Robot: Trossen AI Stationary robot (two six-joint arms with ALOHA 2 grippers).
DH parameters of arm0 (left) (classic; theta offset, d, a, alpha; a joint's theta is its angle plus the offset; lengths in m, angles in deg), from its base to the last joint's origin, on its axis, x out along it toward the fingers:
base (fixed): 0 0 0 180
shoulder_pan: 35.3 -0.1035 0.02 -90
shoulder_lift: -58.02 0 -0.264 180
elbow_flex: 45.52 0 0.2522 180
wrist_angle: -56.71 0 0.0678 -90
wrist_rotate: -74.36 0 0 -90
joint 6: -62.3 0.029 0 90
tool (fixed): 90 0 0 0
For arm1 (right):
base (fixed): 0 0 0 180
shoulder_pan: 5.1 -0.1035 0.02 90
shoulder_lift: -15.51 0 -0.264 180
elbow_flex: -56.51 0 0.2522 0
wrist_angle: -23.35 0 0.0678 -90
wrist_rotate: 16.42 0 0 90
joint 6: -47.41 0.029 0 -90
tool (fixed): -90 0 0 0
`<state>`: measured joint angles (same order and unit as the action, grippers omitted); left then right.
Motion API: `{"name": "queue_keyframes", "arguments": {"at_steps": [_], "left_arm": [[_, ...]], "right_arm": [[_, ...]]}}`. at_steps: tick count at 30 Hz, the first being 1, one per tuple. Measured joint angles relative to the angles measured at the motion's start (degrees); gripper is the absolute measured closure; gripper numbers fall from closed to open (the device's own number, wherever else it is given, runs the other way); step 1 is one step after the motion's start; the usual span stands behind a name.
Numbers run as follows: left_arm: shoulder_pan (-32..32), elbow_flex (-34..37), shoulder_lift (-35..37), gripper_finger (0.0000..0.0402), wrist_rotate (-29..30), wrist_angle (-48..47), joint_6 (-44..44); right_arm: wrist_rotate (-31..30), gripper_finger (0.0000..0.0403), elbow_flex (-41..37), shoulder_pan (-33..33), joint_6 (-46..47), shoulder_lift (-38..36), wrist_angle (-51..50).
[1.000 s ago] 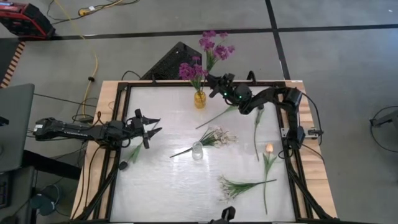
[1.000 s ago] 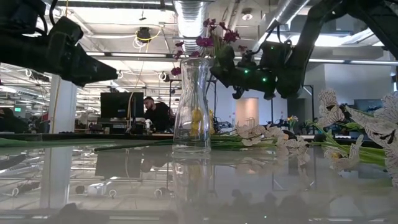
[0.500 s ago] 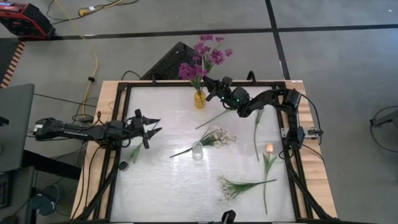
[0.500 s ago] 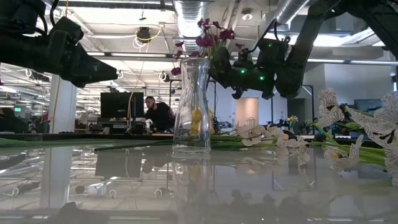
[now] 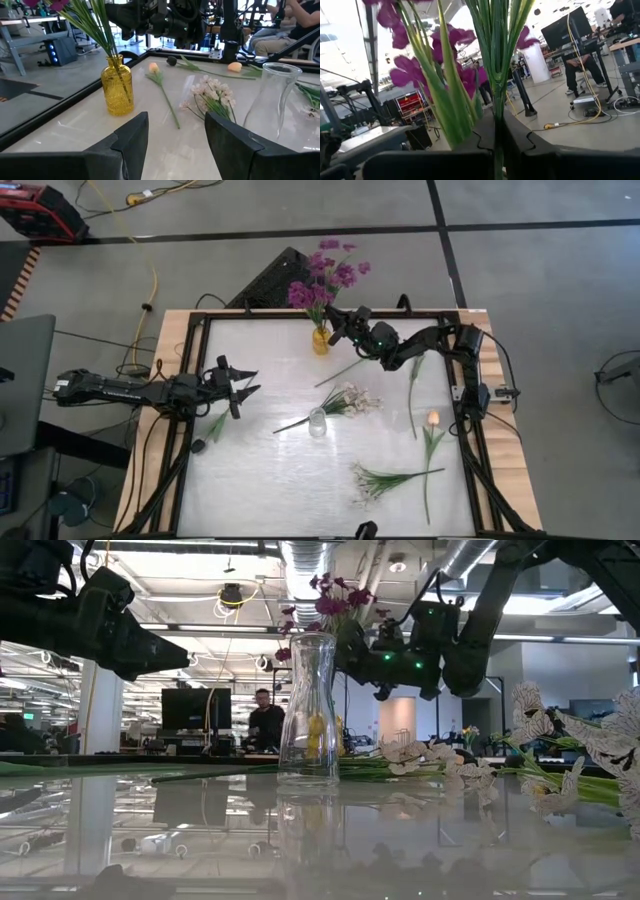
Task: Sort flowers into vase by color
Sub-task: Put the purple flowers into the yellow vase
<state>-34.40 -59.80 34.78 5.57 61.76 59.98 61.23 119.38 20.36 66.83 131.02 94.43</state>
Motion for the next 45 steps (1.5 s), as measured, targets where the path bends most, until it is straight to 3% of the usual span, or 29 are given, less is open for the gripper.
{"name": "queue_keyframes", "arguments": {"at_steps": [11, 17, 25, 33, 39, 45], "left_arm": [[0.0, 0.0, 0.0, 0.0217, -1.4, 0.0, -0.5], [0.0, 0.0, 0.0, 0.0216, -1.4, -0.2, -1.4], [0.0, 0.0, 0.0, 0.0216, -3.0, -1.5, -1.9], [0.0, 0.0, 0.0, 0.0216, -3.0, -1.9, -2.0], [0.0, 0.0, 0.0, 0.0216, -3.0, -3.6, -2.9], [0.0, 0.0, 0.0, 0.0216, -2.8, -3.8, -2.4]], "right_arm": [[0.2, 0.0243, 0.0, 0.0, 0.0, 0.0, -1.2], [1.4, 0.0203, 0.0, -0.3, -3.5, 0.0, -1.6], [2.1, 0.0193, 0.0, -2.7, -13.4, -0.2, -2.1], [1.9, 0.0195, 0.0, -3.3, -15.6, -0.3, -3.2], [1.9, 0.0195, -1.1, -2.8, -19.4, -6.0, -15.6], [1.8, 0.0195, -1.2, -3.3, -21.3, -15.6, -35.0]]}}
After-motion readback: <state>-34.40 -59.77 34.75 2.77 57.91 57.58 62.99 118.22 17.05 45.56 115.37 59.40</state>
